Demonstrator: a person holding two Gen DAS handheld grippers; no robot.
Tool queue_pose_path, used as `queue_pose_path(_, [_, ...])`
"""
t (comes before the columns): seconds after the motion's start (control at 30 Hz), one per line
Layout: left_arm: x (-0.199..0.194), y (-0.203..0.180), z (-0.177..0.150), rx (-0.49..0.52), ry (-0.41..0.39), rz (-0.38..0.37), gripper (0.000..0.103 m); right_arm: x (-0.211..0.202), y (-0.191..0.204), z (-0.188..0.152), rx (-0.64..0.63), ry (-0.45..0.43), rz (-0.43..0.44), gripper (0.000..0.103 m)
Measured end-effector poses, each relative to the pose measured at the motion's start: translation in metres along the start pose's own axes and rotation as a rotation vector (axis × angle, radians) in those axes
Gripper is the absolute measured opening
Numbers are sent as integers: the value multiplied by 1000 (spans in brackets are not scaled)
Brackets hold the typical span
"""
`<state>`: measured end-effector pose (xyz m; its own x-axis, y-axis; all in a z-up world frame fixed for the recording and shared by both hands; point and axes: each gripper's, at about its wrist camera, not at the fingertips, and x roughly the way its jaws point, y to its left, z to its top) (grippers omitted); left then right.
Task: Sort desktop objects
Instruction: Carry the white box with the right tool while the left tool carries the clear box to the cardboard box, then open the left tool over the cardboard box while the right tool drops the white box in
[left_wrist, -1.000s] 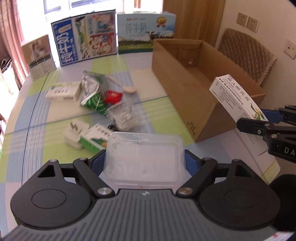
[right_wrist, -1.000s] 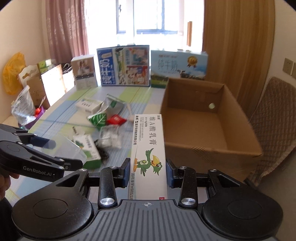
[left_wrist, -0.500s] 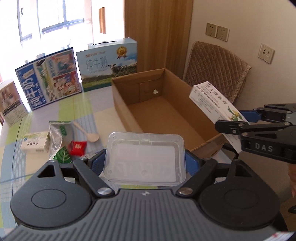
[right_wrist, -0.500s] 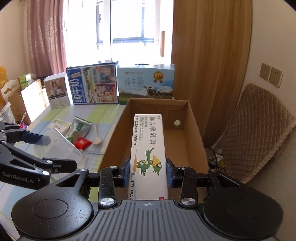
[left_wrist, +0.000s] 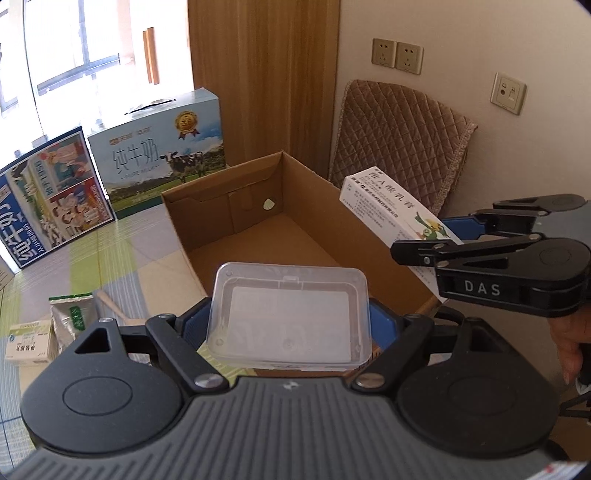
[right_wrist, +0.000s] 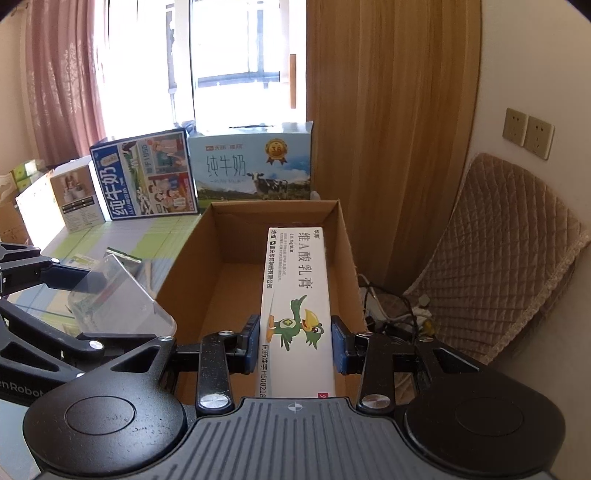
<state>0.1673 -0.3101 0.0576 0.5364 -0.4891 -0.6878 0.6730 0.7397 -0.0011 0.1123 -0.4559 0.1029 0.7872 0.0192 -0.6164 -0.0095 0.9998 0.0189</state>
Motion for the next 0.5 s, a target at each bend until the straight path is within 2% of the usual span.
queue_pose_path(0.27, [24, -1, -5, -7, 30, -21, 83, 20, -8, -6, 22, 31, 8, 35])
queue_pose_path(0.5, [33, 0, -4, -16, 29, 1, 83, 27, -16, -8, 35, 41, 7, 35])
